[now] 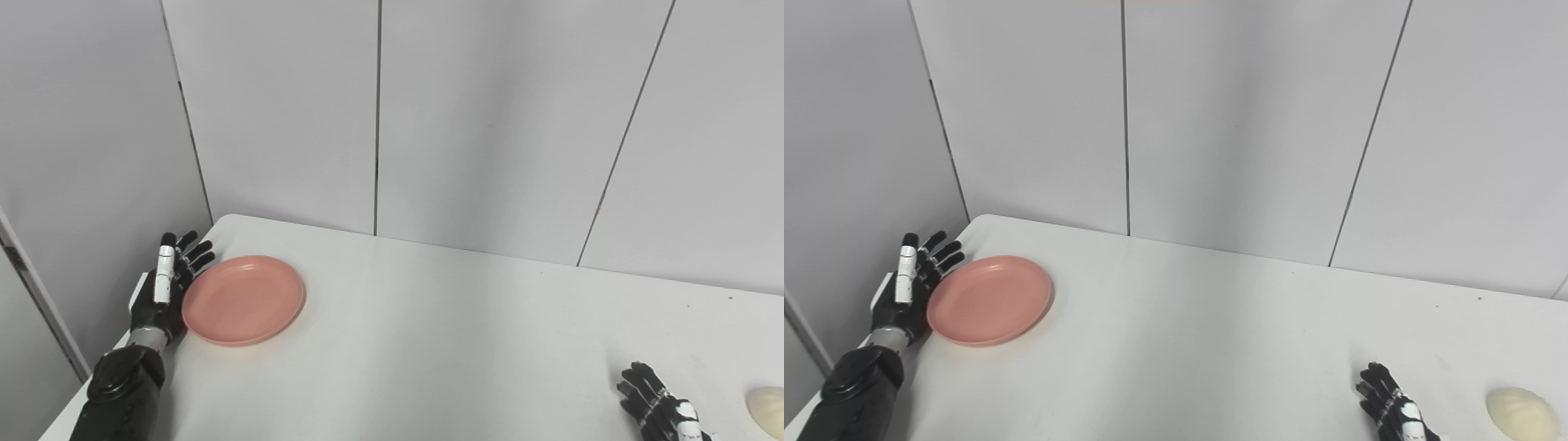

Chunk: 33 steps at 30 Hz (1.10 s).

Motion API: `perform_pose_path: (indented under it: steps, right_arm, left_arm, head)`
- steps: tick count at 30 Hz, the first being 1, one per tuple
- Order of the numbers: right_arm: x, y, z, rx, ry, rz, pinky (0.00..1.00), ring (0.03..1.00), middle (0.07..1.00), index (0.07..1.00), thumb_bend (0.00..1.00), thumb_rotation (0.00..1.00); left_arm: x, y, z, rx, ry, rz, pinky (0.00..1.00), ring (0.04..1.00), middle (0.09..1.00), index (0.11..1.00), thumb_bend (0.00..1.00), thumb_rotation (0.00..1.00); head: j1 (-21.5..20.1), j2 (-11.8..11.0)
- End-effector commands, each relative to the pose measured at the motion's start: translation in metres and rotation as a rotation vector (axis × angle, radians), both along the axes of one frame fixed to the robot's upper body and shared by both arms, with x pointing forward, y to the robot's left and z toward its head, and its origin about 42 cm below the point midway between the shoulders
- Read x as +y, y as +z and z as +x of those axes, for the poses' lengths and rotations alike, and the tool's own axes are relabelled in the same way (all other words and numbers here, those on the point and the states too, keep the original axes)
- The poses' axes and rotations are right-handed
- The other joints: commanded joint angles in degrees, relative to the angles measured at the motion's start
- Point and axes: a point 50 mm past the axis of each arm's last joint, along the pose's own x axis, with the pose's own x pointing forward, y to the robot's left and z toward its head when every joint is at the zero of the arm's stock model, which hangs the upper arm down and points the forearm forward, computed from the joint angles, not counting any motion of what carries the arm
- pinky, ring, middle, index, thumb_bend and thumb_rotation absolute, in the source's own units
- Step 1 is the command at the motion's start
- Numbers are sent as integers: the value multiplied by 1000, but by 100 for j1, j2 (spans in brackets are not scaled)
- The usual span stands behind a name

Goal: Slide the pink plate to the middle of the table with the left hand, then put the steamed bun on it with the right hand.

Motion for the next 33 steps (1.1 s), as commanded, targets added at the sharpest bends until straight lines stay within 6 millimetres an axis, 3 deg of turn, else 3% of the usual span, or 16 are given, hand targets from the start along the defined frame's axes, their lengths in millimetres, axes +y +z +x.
perform_pose_path:
  steps: [1,10,18,27,33]
  right_arm:
    - [0,0,-3,4,-1,3,935,888,885,881,699,1000]
    - [7,2,-2,10,-2,17,944,896,884,881,693,1000]
    - [10,4,-2,12,-9,5,943,897,891,884,666,989]
    - [18,4,-1,22,-21,22,930,876,876,875,662,974]
    - [21,4,-1,13,-15,11,922,870,873,882,692,969]
  left_arm:
    - [-7,17,9,-55,-44,2,845,878,856,859,915,882]
    - [-33,31,21,-85,-108,-19,813,841,814,848,925,879]
    - [-59,34,33,-74,-180,7,801,855,832,844,921,891]
    - [-95,38,41,-31,-196,-28,816,866,847,979,851,872]
    - [-127,34,45,-3,-212,-42,833,864,841,999,842,863]
  head:
    - [-7,2]
    - [-90,25]
    - [-197,56]
    - [-290,110]
    - [-450,215]
